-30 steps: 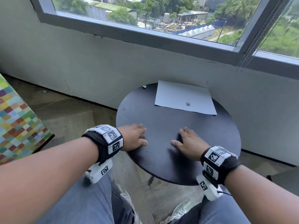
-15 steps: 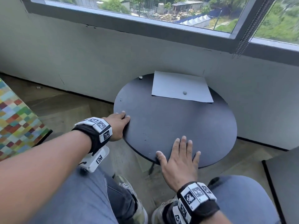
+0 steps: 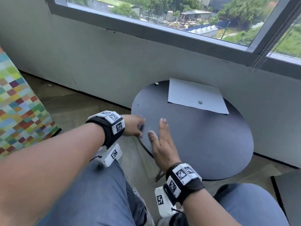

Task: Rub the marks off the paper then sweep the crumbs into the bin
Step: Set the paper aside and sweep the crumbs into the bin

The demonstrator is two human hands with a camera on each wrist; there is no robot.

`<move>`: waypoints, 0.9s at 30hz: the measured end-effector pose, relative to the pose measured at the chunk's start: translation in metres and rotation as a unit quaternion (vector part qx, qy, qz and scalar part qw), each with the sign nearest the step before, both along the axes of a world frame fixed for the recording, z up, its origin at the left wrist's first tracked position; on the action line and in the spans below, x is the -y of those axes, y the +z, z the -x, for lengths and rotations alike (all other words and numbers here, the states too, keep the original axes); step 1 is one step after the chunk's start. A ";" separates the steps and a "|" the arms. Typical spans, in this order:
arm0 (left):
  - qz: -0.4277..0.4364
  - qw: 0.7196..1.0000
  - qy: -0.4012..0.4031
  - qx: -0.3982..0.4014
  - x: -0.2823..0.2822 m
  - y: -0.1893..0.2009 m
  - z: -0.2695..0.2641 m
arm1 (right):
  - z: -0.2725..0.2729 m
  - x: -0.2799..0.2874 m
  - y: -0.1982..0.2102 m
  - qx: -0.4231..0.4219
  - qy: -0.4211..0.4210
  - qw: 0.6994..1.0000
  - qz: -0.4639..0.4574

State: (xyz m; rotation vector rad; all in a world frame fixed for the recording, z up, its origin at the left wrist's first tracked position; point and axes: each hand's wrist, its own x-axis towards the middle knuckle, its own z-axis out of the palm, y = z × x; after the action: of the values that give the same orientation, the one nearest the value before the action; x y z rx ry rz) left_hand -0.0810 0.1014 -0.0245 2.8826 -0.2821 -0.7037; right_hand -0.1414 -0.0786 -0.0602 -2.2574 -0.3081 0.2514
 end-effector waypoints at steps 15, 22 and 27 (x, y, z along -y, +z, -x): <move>-0.127 0.909 0.349 -0.189 -0.199 -0.195 0.125 | 0.010 0.098 -0.036 0.037 -0.057 0.987 0.149; -0.116 0.916 0.365 -0.121 -0.194 -0.171 0.074 | 0.010 0.099 -0.040 0.055 -0.063 0.984 0.154; -0.062 0.932 0.353 -0.061 -0.173 -0.106 0.016 | 0.010 0.099 -0.038 0.052 -0.062 0.985 0.153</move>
State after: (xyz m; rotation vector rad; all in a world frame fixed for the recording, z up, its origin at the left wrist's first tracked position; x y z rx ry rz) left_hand -0.0969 0.2746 -0.1304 2.7195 0.8016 -0.7543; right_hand -0.1518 -0.1778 -0.0982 -2.5884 -0.1924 0.1217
